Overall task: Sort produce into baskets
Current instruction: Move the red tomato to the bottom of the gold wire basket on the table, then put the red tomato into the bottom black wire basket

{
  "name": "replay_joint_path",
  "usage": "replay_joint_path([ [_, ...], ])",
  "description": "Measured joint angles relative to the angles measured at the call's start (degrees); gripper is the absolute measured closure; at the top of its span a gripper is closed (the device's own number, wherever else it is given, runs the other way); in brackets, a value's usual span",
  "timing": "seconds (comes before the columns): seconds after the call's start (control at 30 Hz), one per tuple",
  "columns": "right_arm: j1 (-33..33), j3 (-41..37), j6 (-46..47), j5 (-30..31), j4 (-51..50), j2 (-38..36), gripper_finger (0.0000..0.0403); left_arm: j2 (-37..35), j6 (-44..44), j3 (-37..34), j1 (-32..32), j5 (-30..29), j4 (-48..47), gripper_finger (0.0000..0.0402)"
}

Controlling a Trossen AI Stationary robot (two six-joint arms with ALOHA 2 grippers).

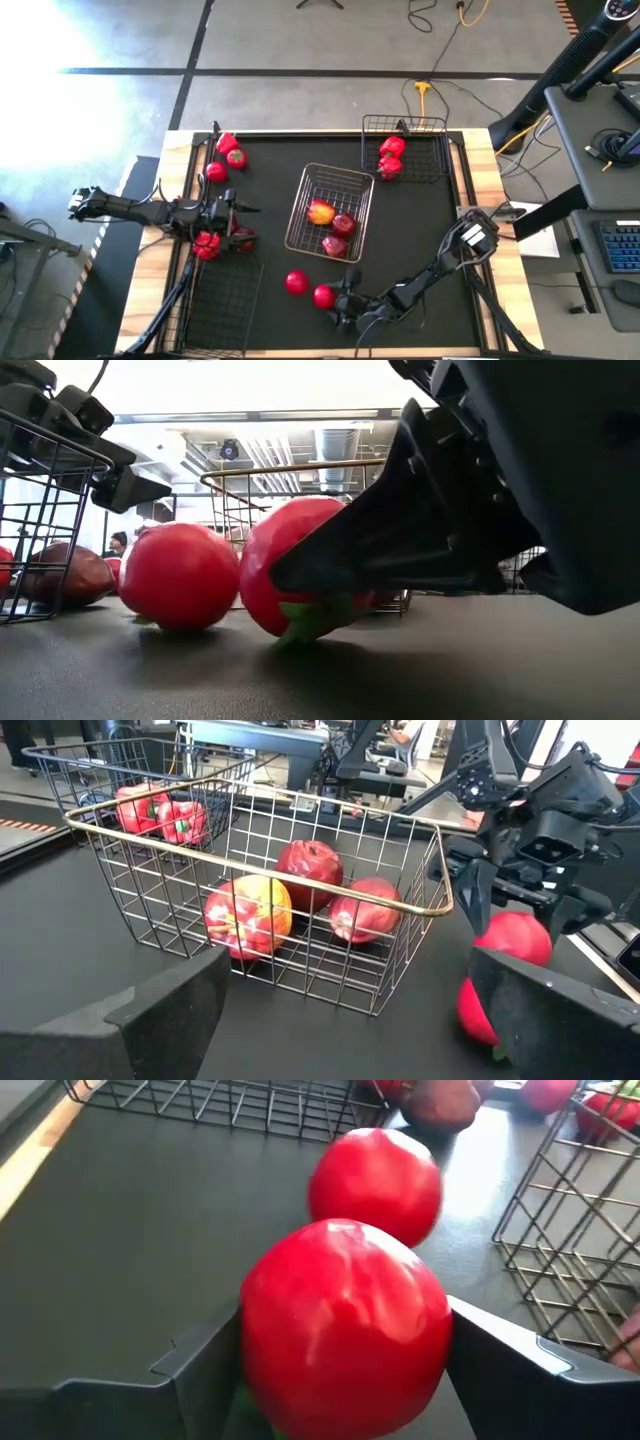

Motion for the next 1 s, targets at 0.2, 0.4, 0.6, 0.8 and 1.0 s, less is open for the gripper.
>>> replay_joint_path([
  [0.2, -0.1, 1.3, 3.7, 0.5, -4.2, 0.0, 0.0057, 0.1, 0.0, 0.0, 0.0, 0.0, 0.0, 0.0009],
  [0.4, -0.2, 4.5, 6.6, 0.8, -13.5, -0.3, 0.0027, 0.2, 0.0, 0.0, 0.0, 0.0, 0.0, 0.0009],
  [0.6, 0.1, 10.8, 6.4, 0.6, -26.2, -2.5, 0.0024, 0.2, 0.0, 0.0, 0.0, 0.0, 0.0, 0.0009],
  [0.8, 1.8, 19.0, 1.9, 0.9, -38.4, -6.6, 0.0024, 0.2, 0.0, 0.0, 0.0, 0.0, 0.0, 0.0009],
  [1.0, 2.8, 22.3, -2.9, 1.1, -46.7, -12.5, 0.0024, 0.3, 1.5, 0.0, 0.0, -0.5, 0.1, 0.0009],
])
